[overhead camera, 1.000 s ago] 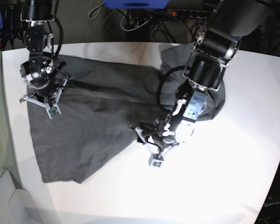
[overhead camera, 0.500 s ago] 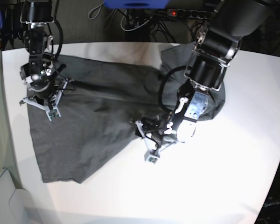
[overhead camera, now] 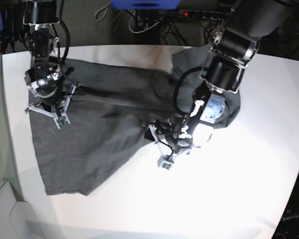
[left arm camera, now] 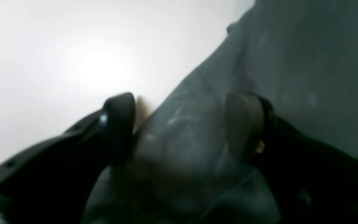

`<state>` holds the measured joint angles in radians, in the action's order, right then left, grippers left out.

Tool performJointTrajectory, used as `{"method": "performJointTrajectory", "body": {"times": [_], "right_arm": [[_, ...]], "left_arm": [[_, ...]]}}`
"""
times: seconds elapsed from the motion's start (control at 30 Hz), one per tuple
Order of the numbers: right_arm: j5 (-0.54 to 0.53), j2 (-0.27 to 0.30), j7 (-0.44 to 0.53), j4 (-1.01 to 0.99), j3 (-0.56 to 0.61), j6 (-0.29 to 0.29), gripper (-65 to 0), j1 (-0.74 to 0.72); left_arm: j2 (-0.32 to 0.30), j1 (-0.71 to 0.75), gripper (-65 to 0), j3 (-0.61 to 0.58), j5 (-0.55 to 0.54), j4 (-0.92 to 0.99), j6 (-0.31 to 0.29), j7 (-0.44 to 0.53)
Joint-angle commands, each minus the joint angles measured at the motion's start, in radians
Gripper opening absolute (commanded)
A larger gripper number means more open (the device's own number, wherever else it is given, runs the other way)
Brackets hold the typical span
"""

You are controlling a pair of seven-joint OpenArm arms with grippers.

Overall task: Layout the t-shirt on the table in an organized manner, then fold the t-shirt properly
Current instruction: 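Move the left gripper to the shirt's bunched middle and grasp fabric, then lift the grasped fabric with the left gripper toward the right gripper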

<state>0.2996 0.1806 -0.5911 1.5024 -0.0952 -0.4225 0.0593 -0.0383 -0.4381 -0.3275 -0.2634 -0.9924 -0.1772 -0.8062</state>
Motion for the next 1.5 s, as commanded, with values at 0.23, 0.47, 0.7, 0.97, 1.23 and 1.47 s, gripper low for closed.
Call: {"method": "performJointTrajectory", "body": {"times": [0.23,0.47,0.7,0.97,1.23,1.47], "right_arm": [[-0.003,0.009,0.013,0.013,0.002,-0.002,-65.0,-0.026],[-0.003,-0.01,0.013,0.013,0.004,-0.002,-65.0,-0.026],[-0.003,-0.01,0.013,-0.032,0.021,-0.002,-65.0,-0.028],[-0.003,-0.011,0.021,-0.055,0.021,-0.002,-65.0,-0.028],[-0.003,-0.011,0.02,-0.055,0.021,-0.002,-65.0,-0.028],[-0.003,-0.011,0.018,-0.055,0.021,-0.002,-65.0,-0.028]], "left_arm": [[0.004,-0.001,-45.5,0.001,-0.007,-0.013,-0.005,0.0],[0.004,0.0,-64.3,0.009,0.0,-0.03,0.005,0.0],[0.013,0.006,-64.5,0.112,-0.007,-0.285,0.006,-0.083],[0.102,0.069,-64.5,0.126,-0.006,-0.572,0.006,-0.172],[0.09,0.112,-64.5,-0.2,0.003,-0.595,0.003,-0.164],[0.001,0.103,-64.5,-0.431,0.005,-0.596,0.005,-0.172]]}}
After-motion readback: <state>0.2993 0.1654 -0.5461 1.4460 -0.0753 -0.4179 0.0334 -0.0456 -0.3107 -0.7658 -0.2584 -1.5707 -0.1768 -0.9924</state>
